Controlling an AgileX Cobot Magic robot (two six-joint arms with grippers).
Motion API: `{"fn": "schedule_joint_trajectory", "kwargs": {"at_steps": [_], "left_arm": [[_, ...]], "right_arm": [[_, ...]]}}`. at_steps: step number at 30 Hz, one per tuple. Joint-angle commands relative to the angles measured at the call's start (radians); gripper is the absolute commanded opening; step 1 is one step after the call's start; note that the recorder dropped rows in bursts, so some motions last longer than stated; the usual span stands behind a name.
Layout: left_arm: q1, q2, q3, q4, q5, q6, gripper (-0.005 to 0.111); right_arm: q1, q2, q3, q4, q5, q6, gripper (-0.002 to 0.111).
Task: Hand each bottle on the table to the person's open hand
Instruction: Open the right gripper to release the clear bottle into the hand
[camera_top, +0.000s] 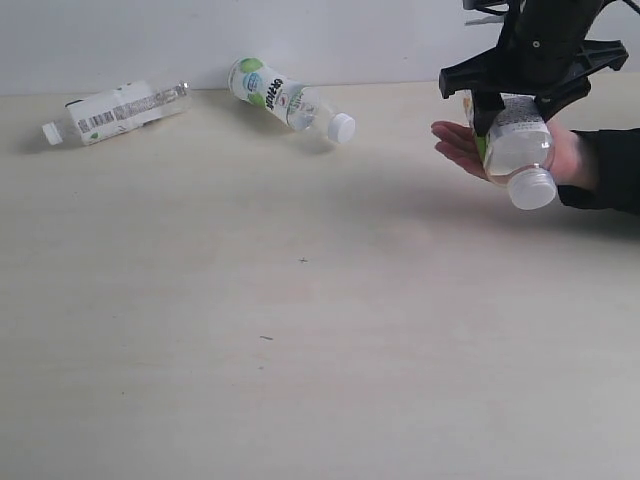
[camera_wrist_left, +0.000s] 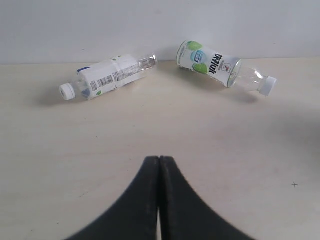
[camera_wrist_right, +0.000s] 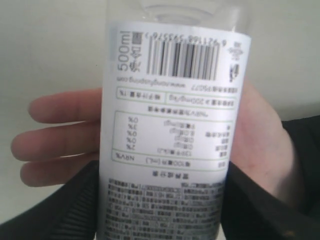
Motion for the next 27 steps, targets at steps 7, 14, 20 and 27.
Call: {"fn": "schedule_joint_trajectory", "kwargs": {"at_steps": [7,14,20,27], "left_arm": [[0.003,-0.004,0.004,-0.003,0.005,0.003,0.000],[0.003,-0.004,0.004,-0.003,0.005,0.003,0.000],[0.003,-0.004,0.004,-0.003,0.005,0.003,0.000],[0.003,-0.004,0.004,-0.003,0.005,0.003,0.000]], "right_arm": [[-0.007,0.001,0.000,-0.009,-0.010,0.002,0.080],[-0.007,0.001,0.000,-0.015,-0.011,0.002,0.083],[-0.007,0.001,-0.042,-0.013,0.010,0.002,0.083],[-0.005,-0.024,-0.082,-0.011,0.004,0.002,0.083]]}}
